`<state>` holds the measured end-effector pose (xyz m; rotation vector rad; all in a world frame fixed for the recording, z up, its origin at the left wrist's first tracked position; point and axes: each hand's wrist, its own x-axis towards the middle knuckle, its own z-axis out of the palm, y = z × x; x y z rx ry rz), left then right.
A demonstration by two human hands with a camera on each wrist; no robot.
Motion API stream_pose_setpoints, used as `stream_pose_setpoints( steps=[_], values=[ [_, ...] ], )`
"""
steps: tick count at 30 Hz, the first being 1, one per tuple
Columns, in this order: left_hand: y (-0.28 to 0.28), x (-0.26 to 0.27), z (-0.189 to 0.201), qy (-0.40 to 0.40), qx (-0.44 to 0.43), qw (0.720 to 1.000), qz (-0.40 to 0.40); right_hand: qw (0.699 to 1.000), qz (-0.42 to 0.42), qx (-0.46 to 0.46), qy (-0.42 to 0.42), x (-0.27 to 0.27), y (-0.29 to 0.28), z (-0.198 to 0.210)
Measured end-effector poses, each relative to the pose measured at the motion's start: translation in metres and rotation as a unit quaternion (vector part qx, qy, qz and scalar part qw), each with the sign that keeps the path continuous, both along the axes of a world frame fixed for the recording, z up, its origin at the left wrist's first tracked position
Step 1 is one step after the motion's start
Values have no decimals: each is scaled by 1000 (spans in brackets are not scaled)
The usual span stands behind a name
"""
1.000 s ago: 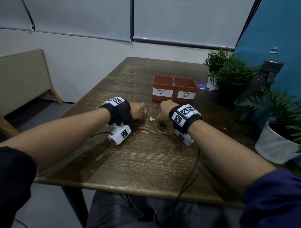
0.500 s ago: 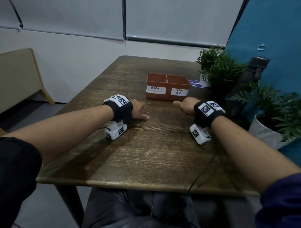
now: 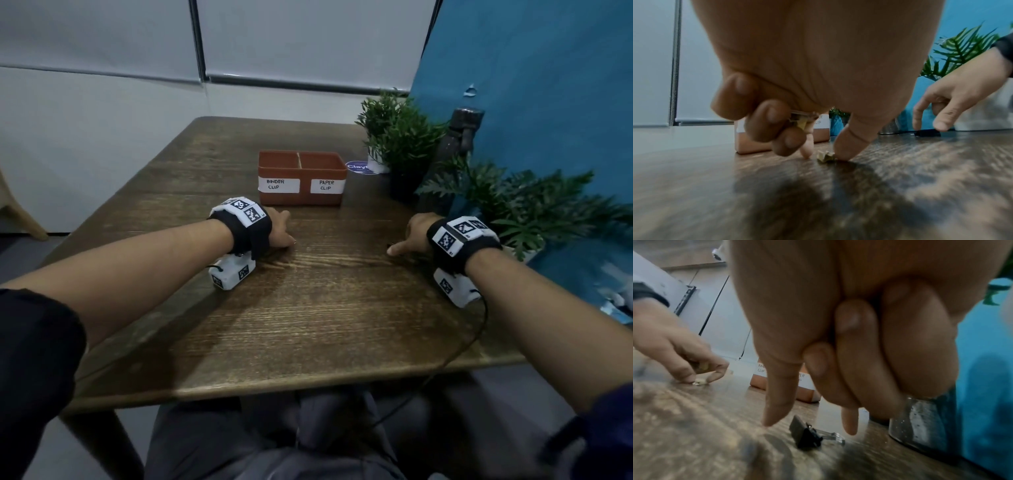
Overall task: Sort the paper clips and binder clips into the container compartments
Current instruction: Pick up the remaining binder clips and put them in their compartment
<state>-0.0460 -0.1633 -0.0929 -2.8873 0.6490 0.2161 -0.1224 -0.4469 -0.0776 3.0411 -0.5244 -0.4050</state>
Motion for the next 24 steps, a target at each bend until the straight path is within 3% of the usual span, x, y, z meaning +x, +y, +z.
stream_pose_setpoints(
  steps=[5,10,13,17,20,24],
  values=[
    [-4,4,-1,-18,26,999,-44,999,38,-29,-24,6,10,-4],
    [-3,6,0,-26,-18,999,-11,990,82,-51,-106,13,35,-1],
    [2,22,21,-32,-97,995,-19,980,70,8,-185,29,47,11],
    [4,70,69,-111,-186,976,2,937,68,191,-284,69,70,34],
    [2,111,88,-111,-180,977,42,903,67,243,-348,102,90,50],
    [-6,148,75,-40,-131,990,29,902,63,233,-359,149,109,59]
  ],
)
